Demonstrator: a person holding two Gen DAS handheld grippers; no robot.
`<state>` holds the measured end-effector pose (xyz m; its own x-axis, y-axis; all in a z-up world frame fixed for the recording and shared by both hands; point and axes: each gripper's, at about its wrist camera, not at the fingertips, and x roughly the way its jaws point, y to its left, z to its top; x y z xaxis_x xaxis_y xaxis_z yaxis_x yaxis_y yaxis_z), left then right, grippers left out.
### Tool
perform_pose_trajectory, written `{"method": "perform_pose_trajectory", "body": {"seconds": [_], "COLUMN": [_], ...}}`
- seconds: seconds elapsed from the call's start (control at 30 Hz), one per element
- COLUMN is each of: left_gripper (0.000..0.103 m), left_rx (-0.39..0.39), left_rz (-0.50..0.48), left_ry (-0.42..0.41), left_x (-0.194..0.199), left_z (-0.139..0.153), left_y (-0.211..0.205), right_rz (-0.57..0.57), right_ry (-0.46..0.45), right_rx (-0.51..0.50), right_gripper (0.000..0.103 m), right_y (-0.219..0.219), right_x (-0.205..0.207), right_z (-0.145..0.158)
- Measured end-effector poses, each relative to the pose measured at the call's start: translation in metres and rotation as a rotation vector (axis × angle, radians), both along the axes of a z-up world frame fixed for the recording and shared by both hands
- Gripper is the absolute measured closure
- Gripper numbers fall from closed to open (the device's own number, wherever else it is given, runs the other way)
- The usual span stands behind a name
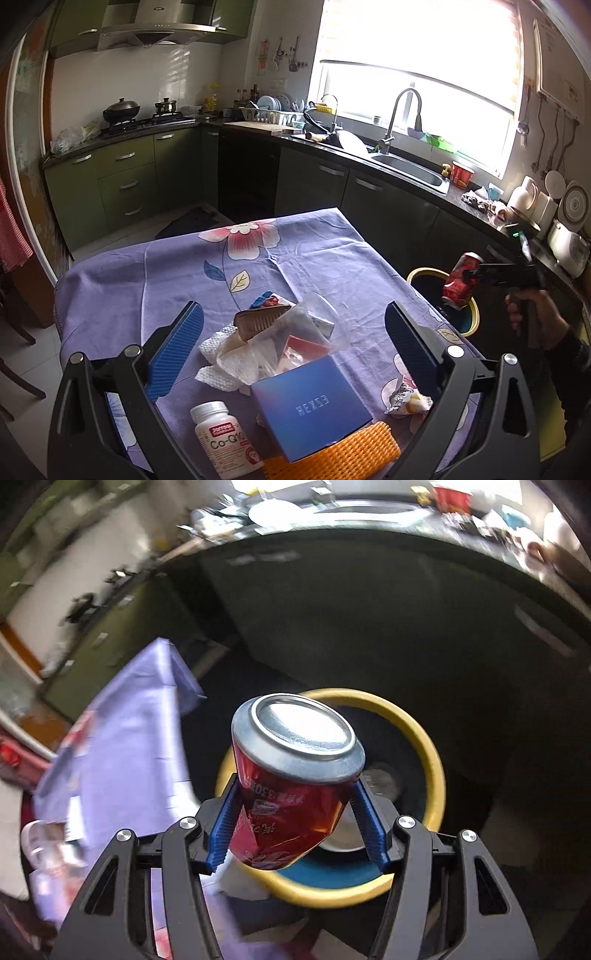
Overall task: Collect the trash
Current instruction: 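Carry the soda can over the bin and open the right gripper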
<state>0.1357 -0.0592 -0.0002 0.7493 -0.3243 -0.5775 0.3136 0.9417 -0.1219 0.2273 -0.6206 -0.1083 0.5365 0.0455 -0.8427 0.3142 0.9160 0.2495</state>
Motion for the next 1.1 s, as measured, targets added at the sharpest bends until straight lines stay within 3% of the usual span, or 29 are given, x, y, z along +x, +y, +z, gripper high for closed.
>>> {"method": "perform_pose_trajectory", "body": {"seconds": [0.17,0.27,0.53,0.83,1.1], "left_gripper": [0.009,0.009,0.007,0.007,0.007], "left_rx": [0.029,0.039,0.014,-0.052,-0.166], "left_rz": [-0.015,-0.02,-0.019,-0.015,0.168], "left_ry": [0.013,0.022,0.066,0.239,0.51], "left_x": [0.003,0.006,0.012,0.032,0.067], "left_z": [-0.002,-0.003,-0.005,-0.018,-0.048], "left_y": [-0.011,-0.013,-0.006,-0.012,-0.017], "right_rz": [-0.019,-0.025,0.004,0.093,0.163], "right_ry": [0.102,0.127,0.044,-0.001,-0.027], "right_rx": [-0.017,-0.009,-0.023,-0.011,0.016], "right_gripper": [0.044,0.041,0.033,0.029,0.028], "right_y": [-0.017,-0.023,-0.013,0.021,0.035], "right_x": [0.022,0.026,0.006,-0.023,-0.031], "right_z": [-0.052,-0.064,-0.025,0.005,0.001]}}
